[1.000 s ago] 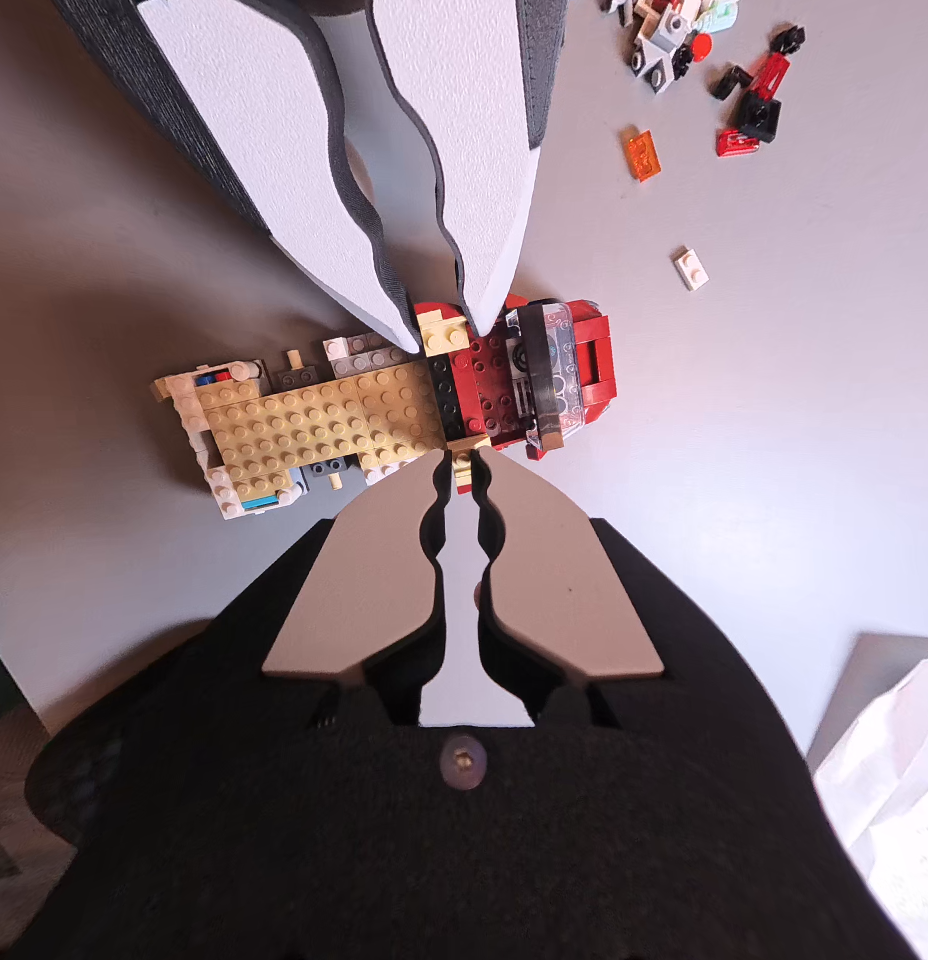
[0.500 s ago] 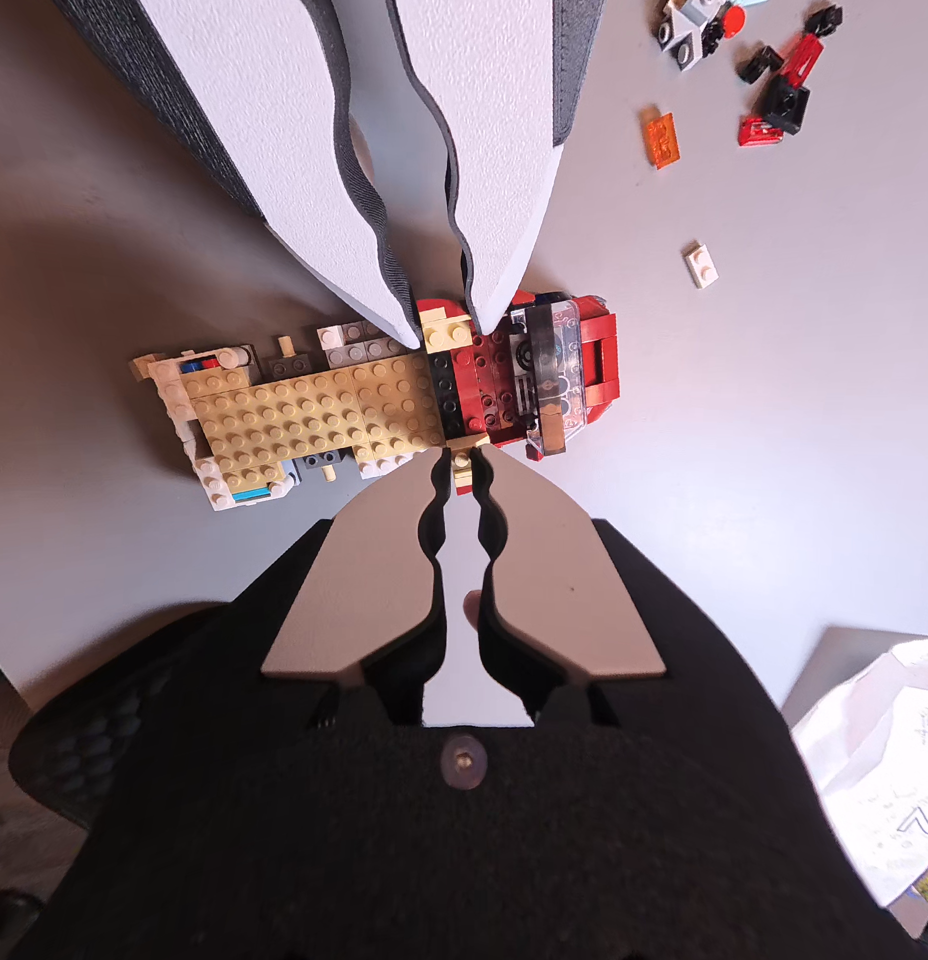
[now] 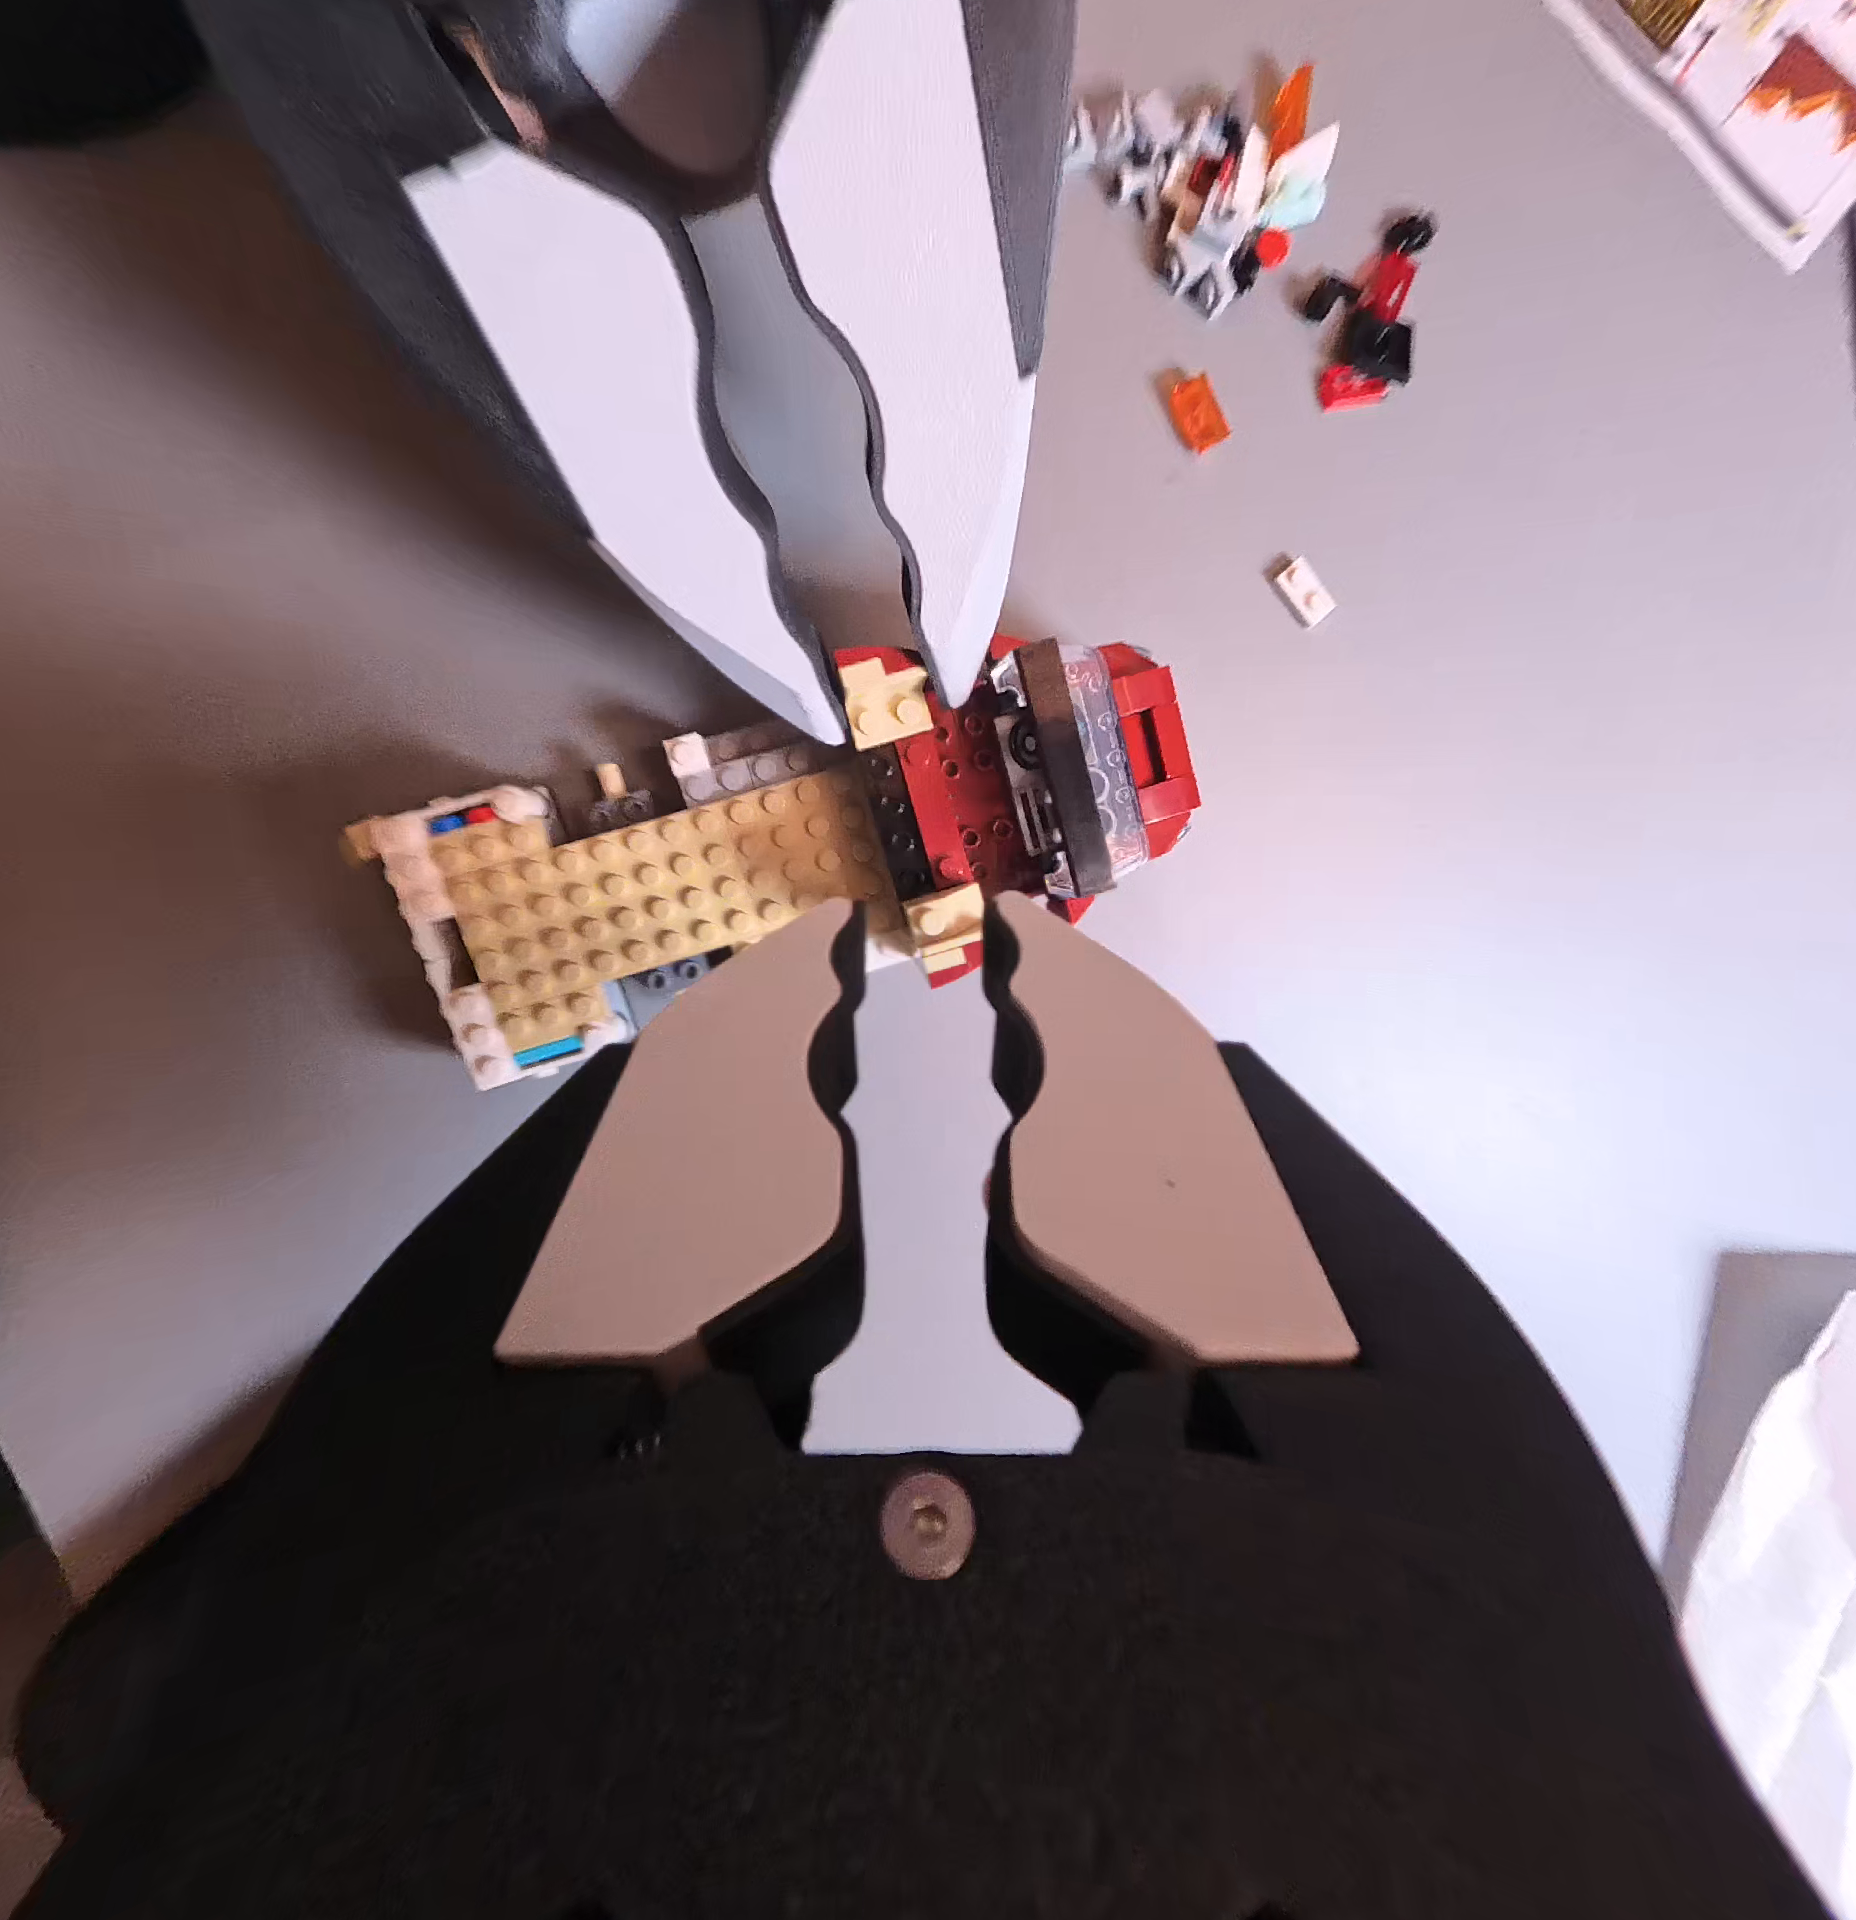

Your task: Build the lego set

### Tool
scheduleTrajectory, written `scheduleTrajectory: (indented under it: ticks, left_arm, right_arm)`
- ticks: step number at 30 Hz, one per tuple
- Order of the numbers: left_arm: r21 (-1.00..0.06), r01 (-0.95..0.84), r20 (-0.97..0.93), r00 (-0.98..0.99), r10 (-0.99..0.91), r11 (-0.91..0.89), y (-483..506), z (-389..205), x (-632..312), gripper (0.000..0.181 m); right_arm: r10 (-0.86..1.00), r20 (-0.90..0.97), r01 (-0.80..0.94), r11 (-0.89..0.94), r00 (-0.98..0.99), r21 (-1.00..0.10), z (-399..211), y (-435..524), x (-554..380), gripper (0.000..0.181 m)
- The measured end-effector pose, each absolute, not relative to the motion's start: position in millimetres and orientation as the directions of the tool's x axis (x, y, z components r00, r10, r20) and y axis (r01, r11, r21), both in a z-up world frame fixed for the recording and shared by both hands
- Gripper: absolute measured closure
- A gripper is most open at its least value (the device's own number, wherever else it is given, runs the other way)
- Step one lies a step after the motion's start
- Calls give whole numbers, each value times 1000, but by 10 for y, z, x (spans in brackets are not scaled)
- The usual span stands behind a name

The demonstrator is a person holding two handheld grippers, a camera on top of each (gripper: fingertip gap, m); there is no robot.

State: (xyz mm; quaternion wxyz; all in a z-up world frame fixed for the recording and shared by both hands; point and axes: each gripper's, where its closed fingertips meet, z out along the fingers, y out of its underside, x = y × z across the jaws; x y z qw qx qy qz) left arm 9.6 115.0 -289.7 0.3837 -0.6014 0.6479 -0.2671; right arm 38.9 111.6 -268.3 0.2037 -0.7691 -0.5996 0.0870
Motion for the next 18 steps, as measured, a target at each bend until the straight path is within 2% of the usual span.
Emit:
scheduleTrajectory:
  ticks: [2, 6, 11, 18]
  left_arm:
    - [-810, -569, -188, 22, -982, 142, 1157, -2897, 101, 162]
    - [-811, -562, -219, 33, -975, 163, 1182, -2896, 118, 161]
    - [-809, -567, -241, 83, -967, 153, 1284, -2895, 134, 161]
    - [-806, -561, -293, 104, -950, 188, 1313, -2882, 96, 160]
  right_arm:
    - [955, 85, 847, -208, 284, -490, -2560, 1021, 360, 149]
    - [966, 7, 786, -207, 260, -582, -2536, 554, 233, 149]
    - [958, -87, 775, -271, 271, -571, -2935, -35, 8, 154]
    - [940, -10, 791, -293, 341, -537, -3193, -64, -78, 160]
